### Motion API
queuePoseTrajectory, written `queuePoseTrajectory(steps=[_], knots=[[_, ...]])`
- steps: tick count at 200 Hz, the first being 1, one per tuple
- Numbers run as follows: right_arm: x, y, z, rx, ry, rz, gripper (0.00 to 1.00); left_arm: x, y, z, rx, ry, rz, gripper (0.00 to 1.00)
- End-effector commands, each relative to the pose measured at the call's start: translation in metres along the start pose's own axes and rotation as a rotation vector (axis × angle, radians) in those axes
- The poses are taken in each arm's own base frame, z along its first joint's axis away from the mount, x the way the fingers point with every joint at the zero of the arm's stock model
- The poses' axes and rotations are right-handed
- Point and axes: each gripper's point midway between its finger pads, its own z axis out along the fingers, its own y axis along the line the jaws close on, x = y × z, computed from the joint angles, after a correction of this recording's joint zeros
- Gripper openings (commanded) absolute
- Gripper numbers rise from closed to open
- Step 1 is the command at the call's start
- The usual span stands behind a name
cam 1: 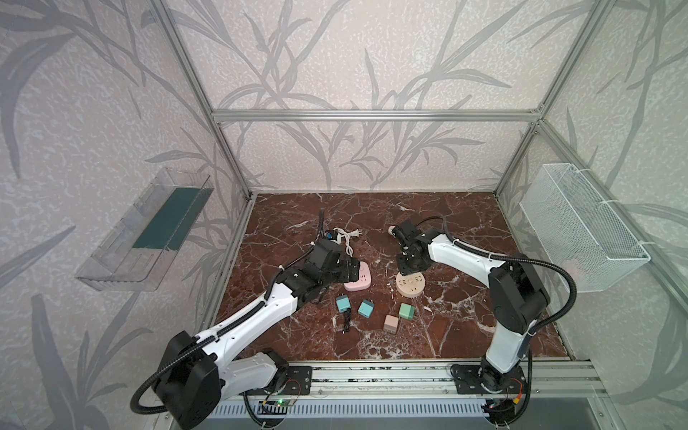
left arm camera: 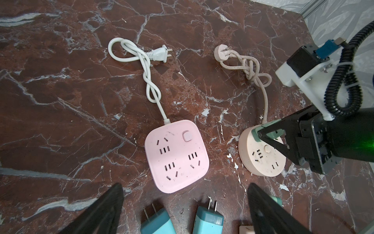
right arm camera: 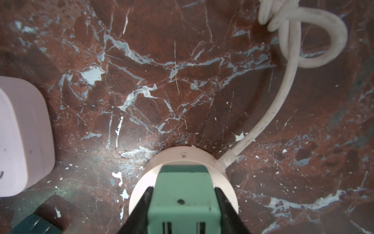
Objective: Insert the plug
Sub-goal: 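Lower the mint-green adapter prongs into the round strip's socket with right gripper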
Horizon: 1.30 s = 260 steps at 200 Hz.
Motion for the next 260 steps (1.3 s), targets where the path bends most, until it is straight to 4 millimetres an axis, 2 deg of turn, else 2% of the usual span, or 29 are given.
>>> queuePoseTrajectory(steps=[1, 27, 57, 100, 153, 194, 219, 243, 260], knots=[[-0.016, 0.000, -0.002, 0.024, -0.055, 0.057, 0.00, -0.010, 0.000, -0.007, -0.008, -0.045, 0.005, 0.94], [-0.036, -0.001, -0.013, 0.027, -0.148, 0.094, 0.00, -0.012, -0.001, -0.008, -0.002, -0.052, 0.002, 0.94], [-0.051, -0.008, -0.022, 0.059, -0.224, 0.126, 0.00, -0.015, -0.003, -0.009, 0.003, -0.057, 0.003, 0.94], [-0.072, -0.009, -0.020, 0.029, -0.314, 0.170, 0.00, -0.017, -0.004, -0.008, 0.003, -0.055, 0.003, 0.94], [-0.068, -0.007, 0.001, -0.009, -0.225, 0.185, 0.00, -0.012, -0.006, -0.005, 0.014, -0.039, -0.012, 0.94], [-0.065, -0.006, 0.004, -0.020, -0.208, 0.178, 0.00, -0.012, -0.007, -0.004, 0.015, -0.034, -0.007, 0.94], [-0.065, -0.002, 0.002, -0.043, -0.208, 0.166, 0.30, -0.013, -0.007, -0.004, 0.016, -0.035, -0.007, 0.94], [-0.066, -0.002, -0.001, -0.046, -0.213, 0.164, 0.45, -0.012, -0.007, -0.004, 0.016, -0.034, -0.007, 0.94], [-0.067, -0.002, -0.005, -0.049, -0.220, 0.164, 0.51, -0.011, -0.006, -0.004, 0.016, -0.035, -0.008, 0.94]])
